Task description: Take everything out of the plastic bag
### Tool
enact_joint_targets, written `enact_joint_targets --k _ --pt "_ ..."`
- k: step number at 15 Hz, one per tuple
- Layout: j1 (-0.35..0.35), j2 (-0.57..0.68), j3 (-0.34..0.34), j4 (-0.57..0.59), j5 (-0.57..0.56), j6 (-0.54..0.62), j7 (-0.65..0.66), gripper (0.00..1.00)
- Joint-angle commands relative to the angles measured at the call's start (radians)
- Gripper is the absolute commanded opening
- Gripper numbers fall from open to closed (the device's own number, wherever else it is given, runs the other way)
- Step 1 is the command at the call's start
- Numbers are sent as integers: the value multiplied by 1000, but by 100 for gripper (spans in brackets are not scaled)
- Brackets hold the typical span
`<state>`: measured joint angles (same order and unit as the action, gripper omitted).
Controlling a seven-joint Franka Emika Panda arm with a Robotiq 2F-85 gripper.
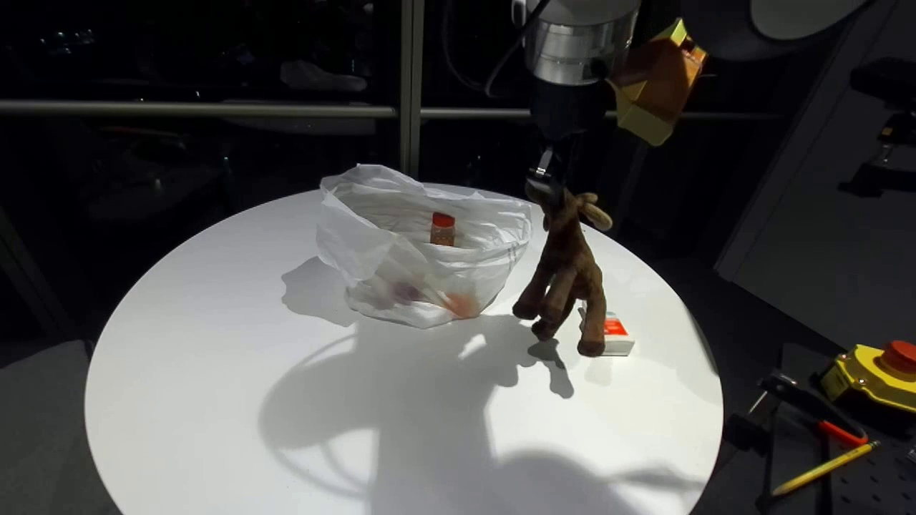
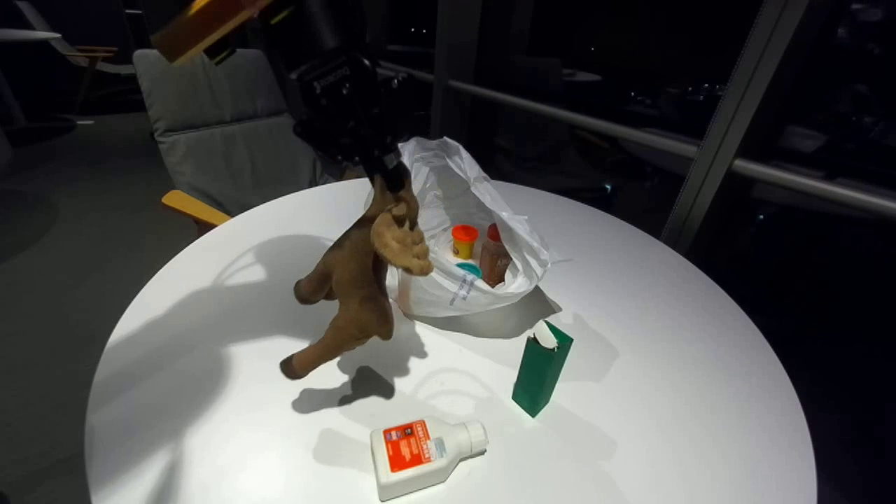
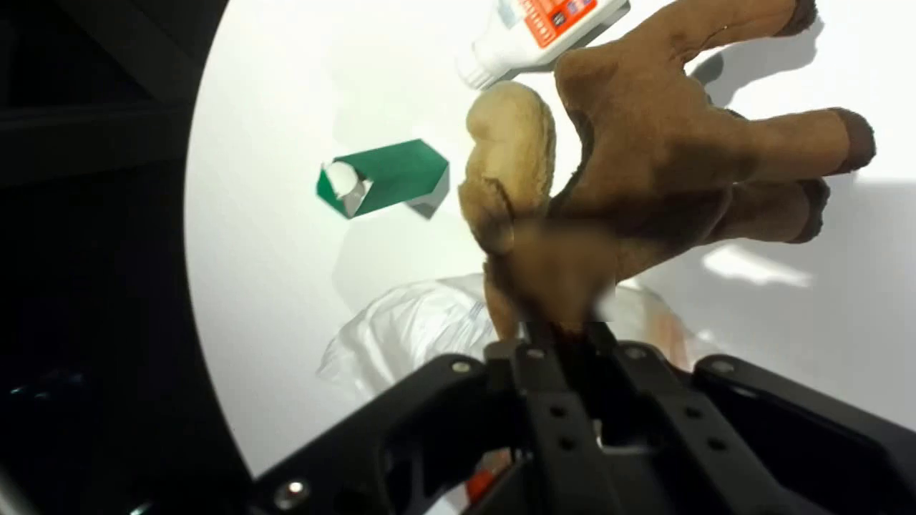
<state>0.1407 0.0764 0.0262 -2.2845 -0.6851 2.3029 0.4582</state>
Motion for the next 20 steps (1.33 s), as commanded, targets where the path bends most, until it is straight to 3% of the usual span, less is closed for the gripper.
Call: enact_joint_targets --k 1,6,7,8,16,20 --pt "-31 100 15 32 157 -5 -187 9" --pt "-36 258 1 126 297 -87 -302 9" --pt "-38 276 -1 145 312 -103 -322 37" --pt "-37 280 -3 158 322 -117 -323 38" --pt "-41 197 -1 226 386 -110 -309 96" --pt "-50 226 -8 287 482 -2 -235 100"
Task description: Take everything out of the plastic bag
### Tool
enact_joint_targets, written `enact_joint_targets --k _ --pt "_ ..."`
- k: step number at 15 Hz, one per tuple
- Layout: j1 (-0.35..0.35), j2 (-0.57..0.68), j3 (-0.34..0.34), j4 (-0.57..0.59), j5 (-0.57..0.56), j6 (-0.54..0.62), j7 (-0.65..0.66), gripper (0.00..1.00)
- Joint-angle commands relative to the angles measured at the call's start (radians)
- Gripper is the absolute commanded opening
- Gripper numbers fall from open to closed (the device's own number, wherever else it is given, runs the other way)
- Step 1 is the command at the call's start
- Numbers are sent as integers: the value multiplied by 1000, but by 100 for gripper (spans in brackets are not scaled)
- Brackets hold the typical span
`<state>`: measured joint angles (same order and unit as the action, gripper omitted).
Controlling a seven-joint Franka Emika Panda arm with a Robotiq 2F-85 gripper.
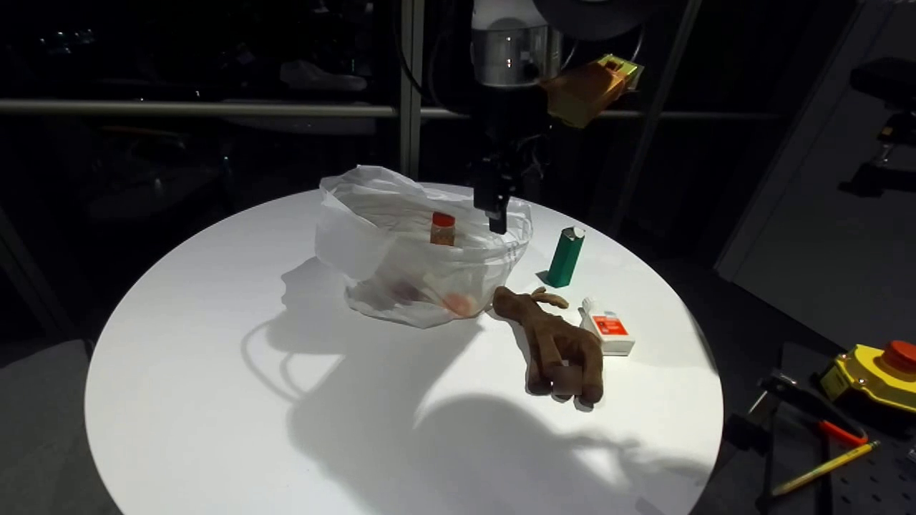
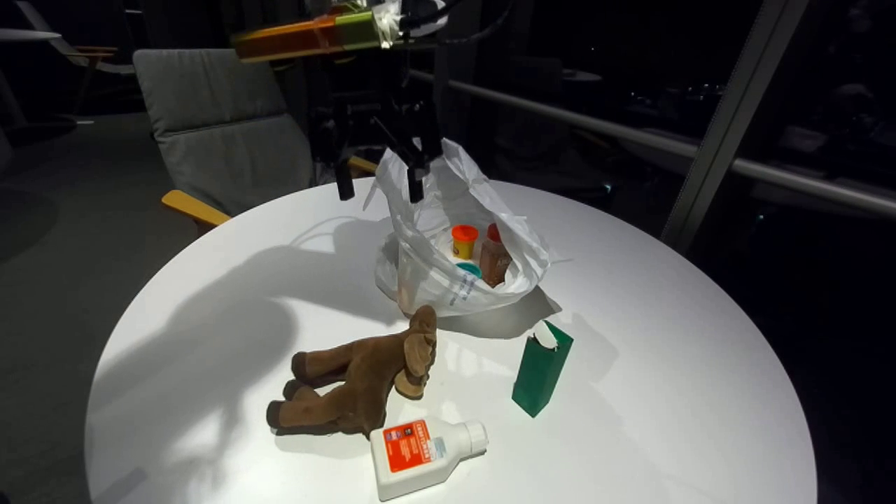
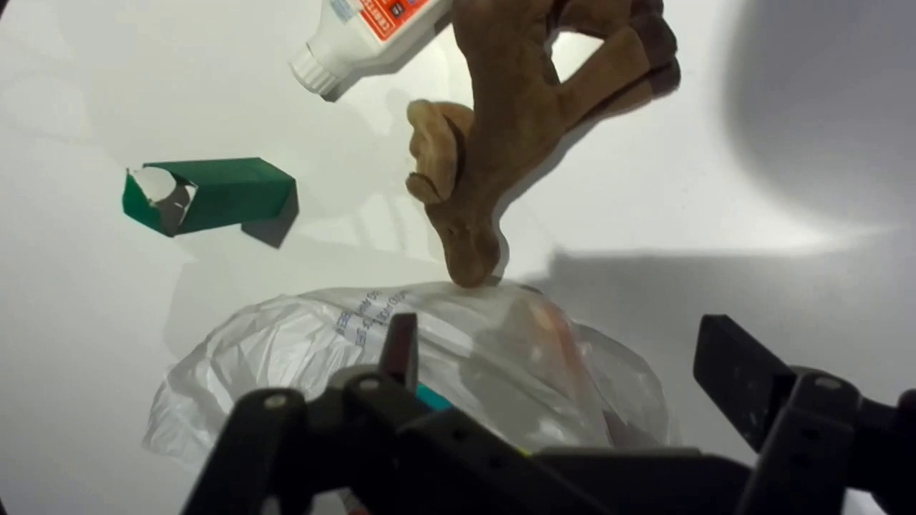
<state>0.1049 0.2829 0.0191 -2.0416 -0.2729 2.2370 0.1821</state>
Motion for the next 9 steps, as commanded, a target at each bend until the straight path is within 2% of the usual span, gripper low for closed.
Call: enact_joint_targets --k 1,4,9 --pt "-19 46 0 67 107 96 49 100" --pt "-24 135 -6 135 202 145 109 100" --pt "6 266 -54 198 251 340 262 100"
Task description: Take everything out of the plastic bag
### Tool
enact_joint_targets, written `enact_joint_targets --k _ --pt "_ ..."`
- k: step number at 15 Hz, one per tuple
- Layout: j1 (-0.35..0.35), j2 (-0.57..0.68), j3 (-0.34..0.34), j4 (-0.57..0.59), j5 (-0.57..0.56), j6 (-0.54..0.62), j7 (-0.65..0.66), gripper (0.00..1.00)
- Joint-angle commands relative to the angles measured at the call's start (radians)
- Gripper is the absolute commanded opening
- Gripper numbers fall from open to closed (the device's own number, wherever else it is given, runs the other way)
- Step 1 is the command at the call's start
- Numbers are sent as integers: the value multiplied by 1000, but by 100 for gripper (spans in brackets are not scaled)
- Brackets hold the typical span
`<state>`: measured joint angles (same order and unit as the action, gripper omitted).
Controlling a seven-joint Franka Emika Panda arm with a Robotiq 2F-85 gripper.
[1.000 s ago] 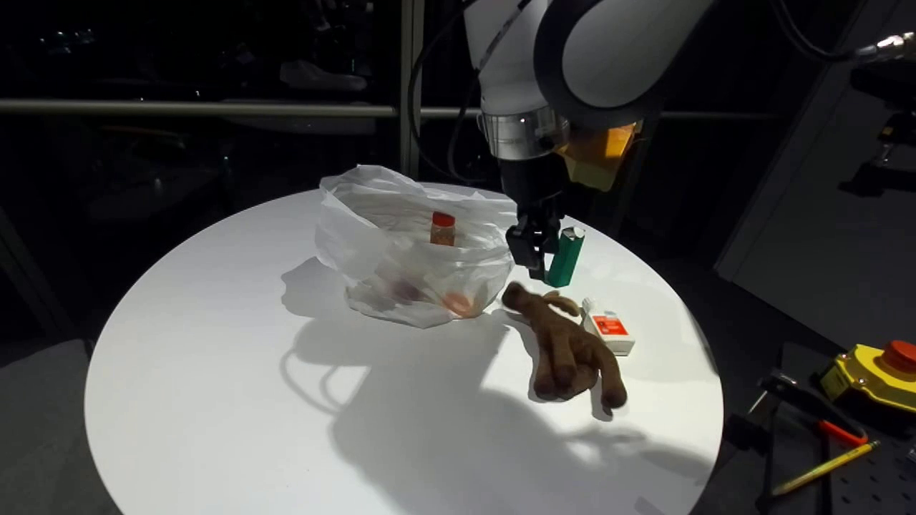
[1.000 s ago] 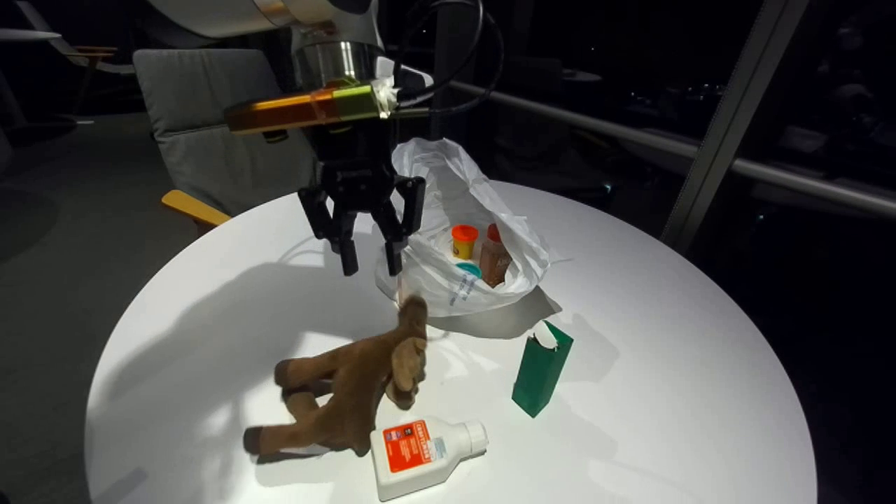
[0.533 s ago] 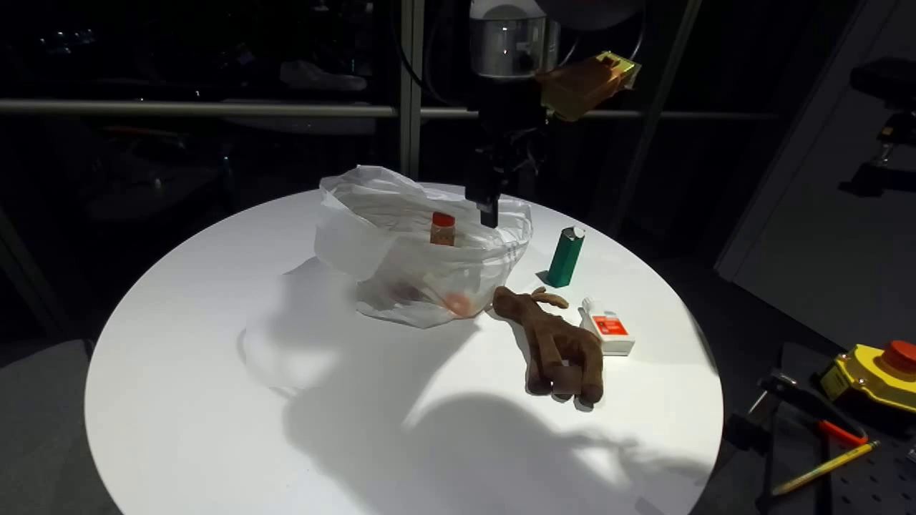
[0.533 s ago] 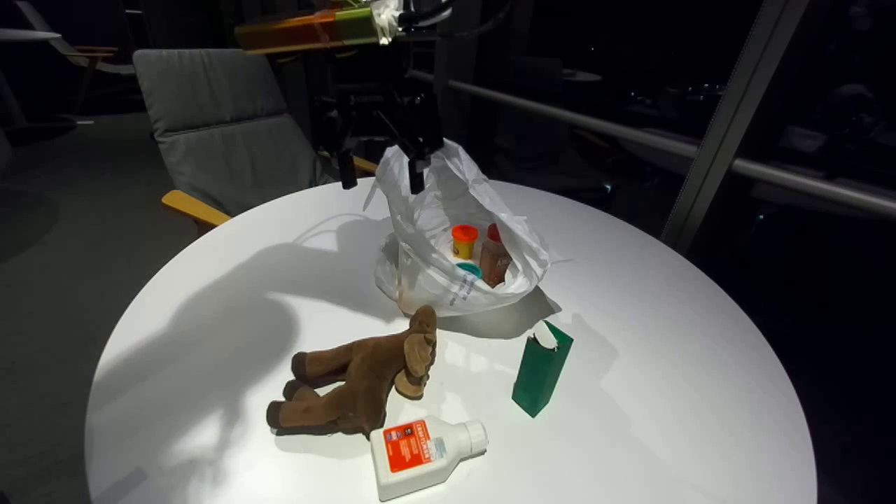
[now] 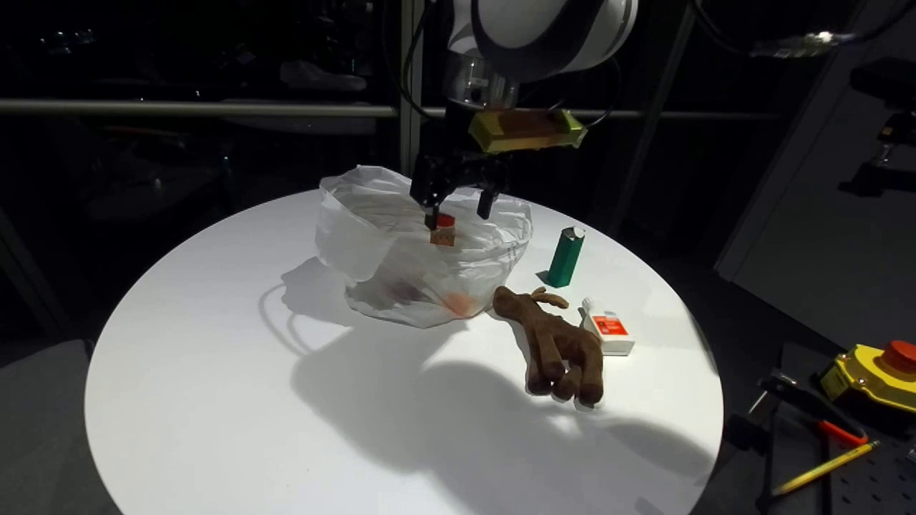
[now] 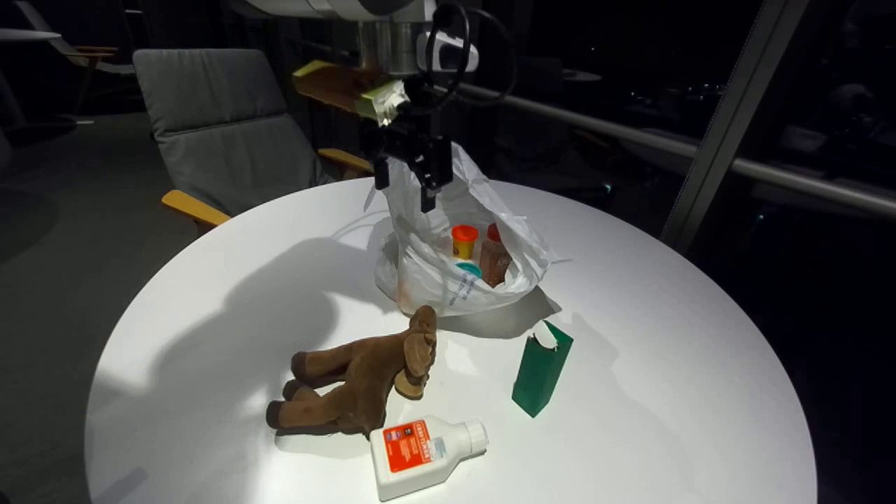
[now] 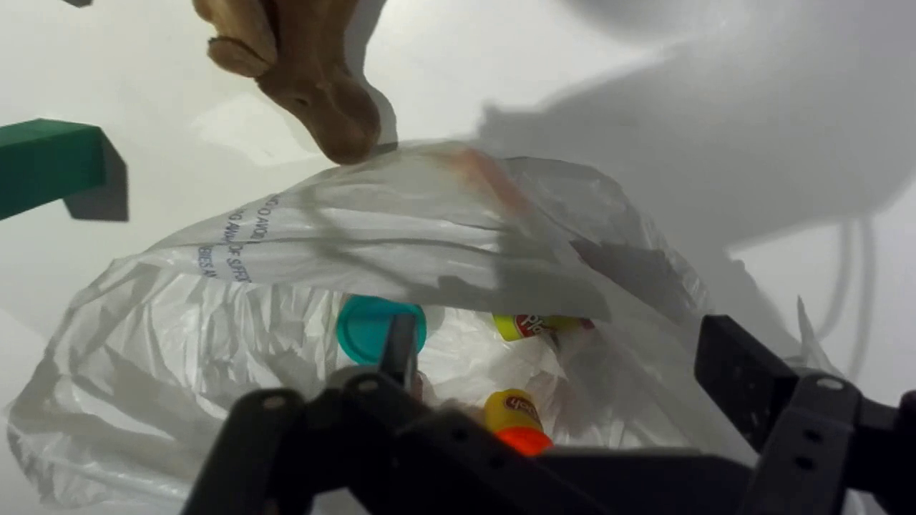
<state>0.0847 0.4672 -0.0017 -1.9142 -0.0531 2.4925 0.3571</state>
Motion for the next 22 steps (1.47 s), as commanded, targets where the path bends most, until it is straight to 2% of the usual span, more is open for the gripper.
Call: enact_joint_targets --k 1,4,8,17,22 --pt "41 110 -55 84 24 122 130 100" --pt "76 181 -108 127 28 171 225 100" --pt "114 271 -170 203 23 172 336 100" --pt "151 407 -273 362 -8 190 450 100" --pt "151 455 -292 427 -12 182 449 100"
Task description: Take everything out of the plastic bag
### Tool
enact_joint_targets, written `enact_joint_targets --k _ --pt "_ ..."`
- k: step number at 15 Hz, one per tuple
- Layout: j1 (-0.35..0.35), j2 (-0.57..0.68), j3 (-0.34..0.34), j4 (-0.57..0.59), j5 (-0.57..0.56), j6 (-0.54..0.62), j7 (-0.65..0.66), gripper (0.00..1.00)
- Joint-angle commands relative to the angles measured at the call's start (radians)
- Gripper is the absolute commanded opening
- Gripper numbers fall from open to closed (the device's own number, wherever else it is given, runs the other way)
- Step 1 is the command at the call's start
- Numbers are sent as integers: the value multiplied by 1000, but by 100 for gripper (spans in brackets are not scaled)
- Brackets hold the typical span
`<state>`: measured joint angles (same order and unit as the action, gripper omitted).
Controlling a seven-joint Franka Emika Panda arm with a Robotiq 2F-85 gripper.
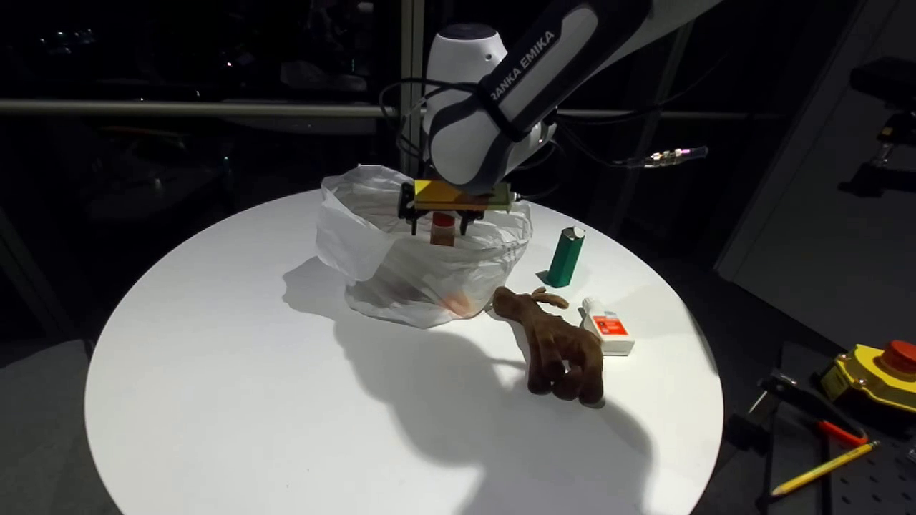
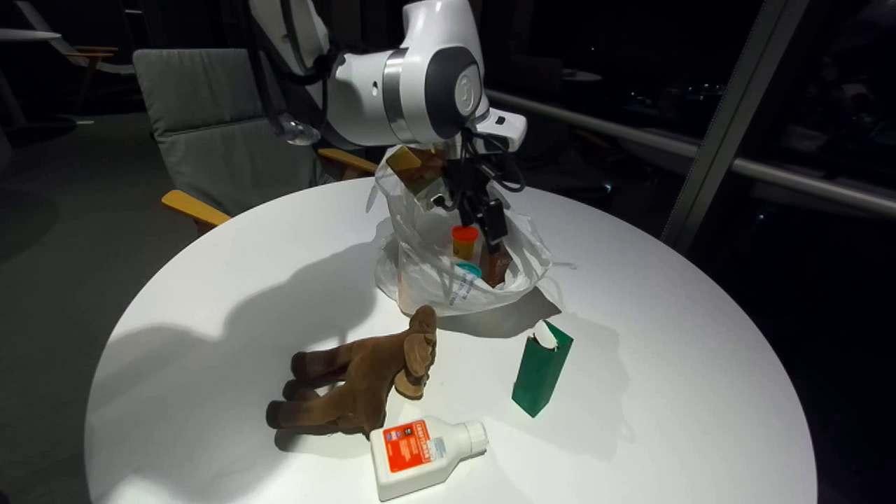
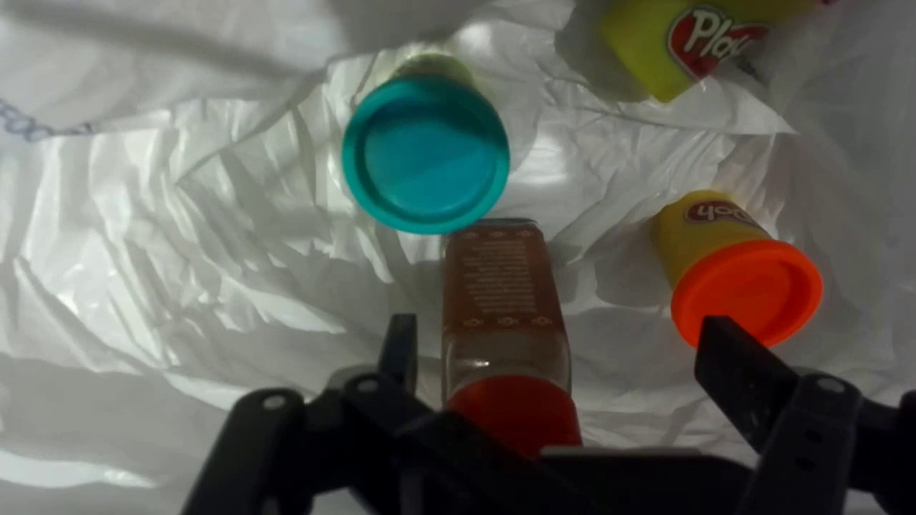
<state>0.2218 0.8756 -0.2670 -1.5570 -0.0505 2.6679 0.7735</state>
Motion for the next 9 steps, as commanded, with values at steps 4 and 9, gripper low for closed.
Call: enact_joint_targets --k 4,9 --pt "16 78 -40 111 -16 9 37 100" --pt "29 105 -69 141 -28 6 53 100"
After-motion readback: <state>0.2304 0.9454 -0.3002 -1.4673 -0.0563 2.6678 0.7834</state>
